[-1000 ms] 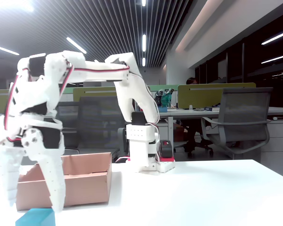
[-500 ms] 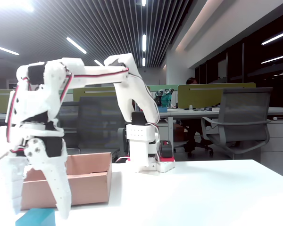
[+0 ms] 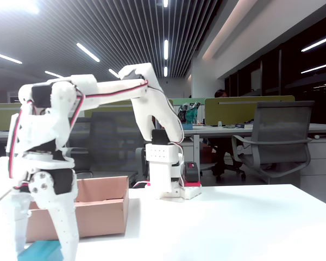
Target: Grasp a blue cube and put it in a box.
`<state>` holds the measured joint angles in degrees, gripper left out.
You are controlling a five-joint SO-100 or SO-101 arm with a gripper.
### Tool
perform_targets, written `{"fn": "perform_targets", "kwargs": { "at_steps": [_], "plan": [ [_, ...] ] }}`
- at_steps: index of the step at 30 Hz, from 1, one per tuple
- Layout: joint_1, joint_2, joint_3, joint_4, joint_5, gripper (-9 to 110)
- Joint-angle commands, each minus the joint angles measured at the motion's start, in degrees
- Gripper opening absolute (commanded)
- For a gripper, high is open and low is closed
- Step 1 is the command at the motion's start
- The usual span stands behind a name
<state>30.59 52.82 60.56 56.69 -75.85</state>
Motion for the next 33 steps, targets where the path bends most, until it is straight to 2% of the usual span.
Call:
{"fn": "perform_targets", "kwargs": {
  "at_steps": [1, 18, 22, 33],
  "plan": [
    [-0.6, 0.6, -0.2, -0.6, 0.0, 32],
    [-0.9, 1.0, 0.6, -0.6, 0.6, 19],
    [-1.0, 1.0, 0.6, -0.7, 0.8, 13],
    [-1.1, 1.0, 0.5, -1.2, 1.3, 11]
  ]
}}
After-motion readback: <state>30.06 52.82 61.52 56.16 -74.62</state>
